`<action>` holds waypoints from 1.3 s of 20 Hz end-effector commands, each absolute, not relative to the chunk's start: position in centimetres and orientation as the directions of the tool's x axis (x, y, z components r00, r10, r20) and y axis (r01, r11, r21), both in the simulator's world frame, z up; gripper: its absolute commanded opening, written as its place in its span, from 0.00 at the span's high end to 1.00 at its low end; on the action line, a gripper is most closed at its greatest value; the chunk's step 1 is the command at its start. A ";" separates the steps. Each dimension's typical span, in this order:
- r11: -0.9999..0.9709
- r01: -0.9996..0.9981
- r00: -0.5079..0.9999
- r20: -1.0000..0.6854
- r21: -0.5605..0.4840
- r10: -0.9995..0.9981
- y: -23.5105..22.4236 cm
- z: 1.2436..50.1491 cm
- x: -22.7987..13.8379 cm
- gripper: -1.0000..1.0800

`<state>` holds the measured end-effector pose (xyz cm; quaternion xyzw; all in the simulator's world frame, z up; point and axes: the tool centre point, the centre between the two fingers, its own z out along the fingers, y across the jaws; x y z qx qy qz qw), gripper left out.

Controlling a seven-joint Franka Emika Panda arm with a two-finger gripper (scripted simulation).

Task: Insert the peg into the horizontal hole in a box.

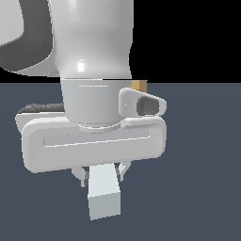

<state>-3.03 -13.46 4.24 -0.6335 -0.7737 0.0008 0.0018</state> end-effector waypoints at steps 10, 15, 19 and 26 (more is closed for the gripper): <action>-0.032 0.999 0.032 0.001 0.000 0.999 -7.4 6.9 -7.2 1.00; -0.120 0.993 0.120 0.001 0.000 0.993 -4.9 7.9 -8.4 1.00; -0.186 0.982 0.186 0.001 0.000 0.982 -2.8 8.6 -9.1 1.00; -0.274 0.962 0.274 0.001 0.000 0.962 0.0 9.6 -9.8 1.00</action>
